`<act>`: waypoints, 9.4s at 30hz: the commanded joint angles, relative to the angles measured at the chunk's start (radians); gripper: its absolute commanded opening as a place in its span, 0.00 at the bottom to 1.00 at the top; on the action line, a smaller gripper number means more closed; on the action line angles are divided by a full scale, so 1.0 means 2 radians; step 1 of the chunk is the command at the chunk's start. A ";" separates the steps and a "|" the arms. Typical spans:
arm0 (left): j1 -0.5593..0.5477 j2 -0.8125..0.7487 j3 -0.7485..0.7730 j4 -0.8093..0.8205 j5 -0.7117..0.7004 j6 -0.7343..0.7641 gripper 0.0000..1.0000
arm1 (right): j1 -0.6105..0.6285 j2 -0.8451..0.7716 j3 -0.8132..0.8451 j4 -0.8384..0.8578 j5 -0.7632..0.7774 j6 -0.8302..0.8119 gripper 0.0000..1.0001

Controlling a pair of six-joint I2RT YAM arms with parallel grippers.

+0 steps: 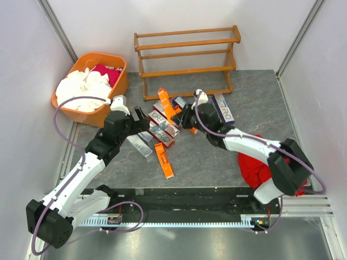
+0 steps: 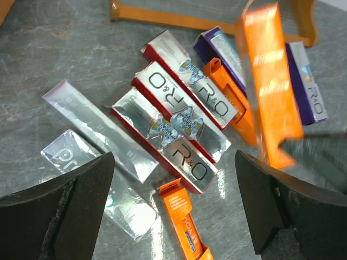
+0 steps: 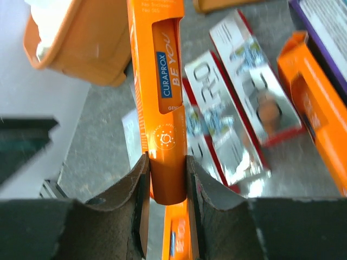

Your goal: Place and organize the toothpastes onto the shelf

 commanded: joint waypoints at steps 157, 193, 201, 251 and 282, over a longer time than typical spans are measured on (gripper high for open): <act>0.032 0.114 -0.115 0.377 0.384 -0.246 0.46 | 0.256 -0.043 0.092 -0.238 0.279 -0.039 0.70; 0.177 0.169 -0.155 0.630 0.529 -0.418 0.39 | 0.046 -0.016 -0.185 0.367 -0.169 0.210 0.83; 0.177 0.169 -0.161 0.640 0.528 -0.422 0.40 | 0.046 0.028 -0.183 0.436 -0.186 0.248 0.53; 0.177 0.056 -0.057 0.077 0.347 -0.048 1.00 | -0.169 0.301 0.357 0.035 -0.144 0.100 0.27; 0.177 0.100 -0.056 0.103 0.406 -0.060 1.00 | -0.165 0.478 0.631 -0.040 -0.147 0.177 0.68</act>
